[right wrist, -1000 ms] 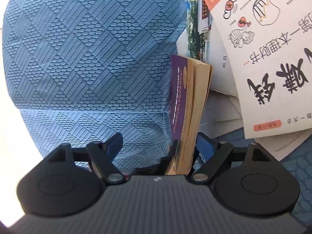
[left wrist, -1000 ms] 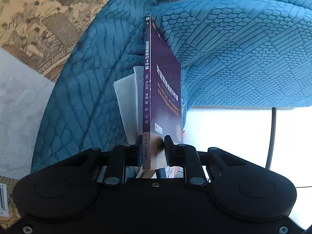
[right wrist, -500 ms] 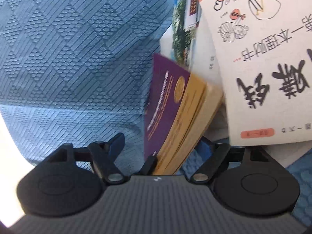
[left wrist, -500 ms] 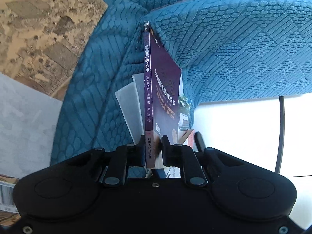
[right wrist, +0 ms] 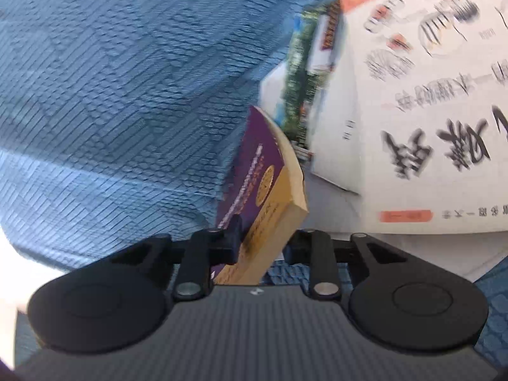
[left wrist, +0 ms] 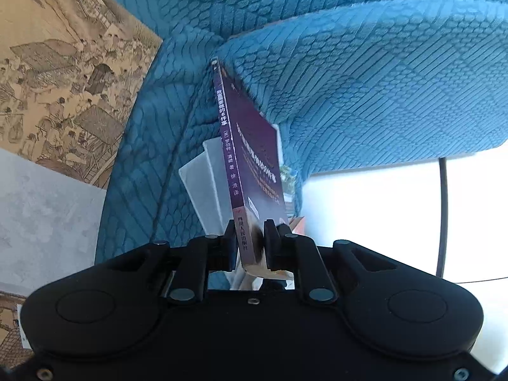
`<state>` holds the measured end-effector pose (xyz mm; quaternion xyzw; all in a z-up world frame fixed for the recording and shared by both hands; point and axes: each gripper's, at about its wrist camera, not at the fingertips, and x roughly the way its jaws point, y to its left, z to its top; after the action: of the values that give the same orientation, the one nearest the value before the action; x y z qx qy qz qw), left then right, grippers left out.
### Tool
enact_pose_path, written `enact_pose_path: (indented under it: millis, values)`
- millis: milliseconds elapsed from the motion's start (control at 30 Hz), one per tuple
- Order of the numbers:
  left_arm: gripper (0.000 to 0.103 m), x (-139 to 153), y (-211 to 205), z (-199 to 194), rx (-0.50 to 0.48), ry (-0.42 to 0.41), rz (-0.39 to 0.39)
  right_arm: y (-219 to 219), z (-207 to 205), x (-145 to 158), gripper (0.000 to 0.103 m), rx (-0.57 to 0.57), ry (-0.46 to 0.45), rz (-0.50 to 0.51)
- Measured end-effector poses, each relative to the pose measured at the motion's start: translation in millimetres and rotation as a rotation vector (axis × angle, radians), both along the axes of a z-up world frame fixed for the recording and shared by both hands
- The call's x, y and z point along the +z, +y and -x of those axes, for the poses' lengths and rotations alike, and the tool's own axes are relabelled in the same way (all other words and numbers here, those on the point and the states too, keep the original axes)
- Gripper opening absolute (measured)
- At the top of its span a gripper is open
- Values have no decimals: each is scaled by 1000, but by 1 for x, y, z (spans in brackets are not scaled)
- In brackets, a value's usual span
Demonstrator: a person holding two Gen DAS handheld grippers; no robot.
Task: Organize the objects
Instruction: 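Lift the held purple book up off the seat with the left gripper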
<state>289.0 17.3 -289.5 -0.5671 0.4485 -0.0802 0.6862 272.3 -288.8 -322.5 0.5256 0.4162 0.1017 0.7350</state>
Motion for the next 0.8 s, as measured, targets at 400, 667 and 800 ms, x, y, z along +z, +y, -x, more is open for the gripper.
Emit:
enact_pose_path:
  millis: [400, 667, 800]
  values:
    - [17, 54, 14, 35, -22, -92, -34, 9, 22, 56, 25, 96, -111, 55]
    - [17, 95, 30, 66, 6, -150, -9, 19, 39, 101, 26, 136, -138, 55]
    - [17, 120, 37, 77, 25, -169, -12, 26, 43, 128, 26, 157, -160, 60]
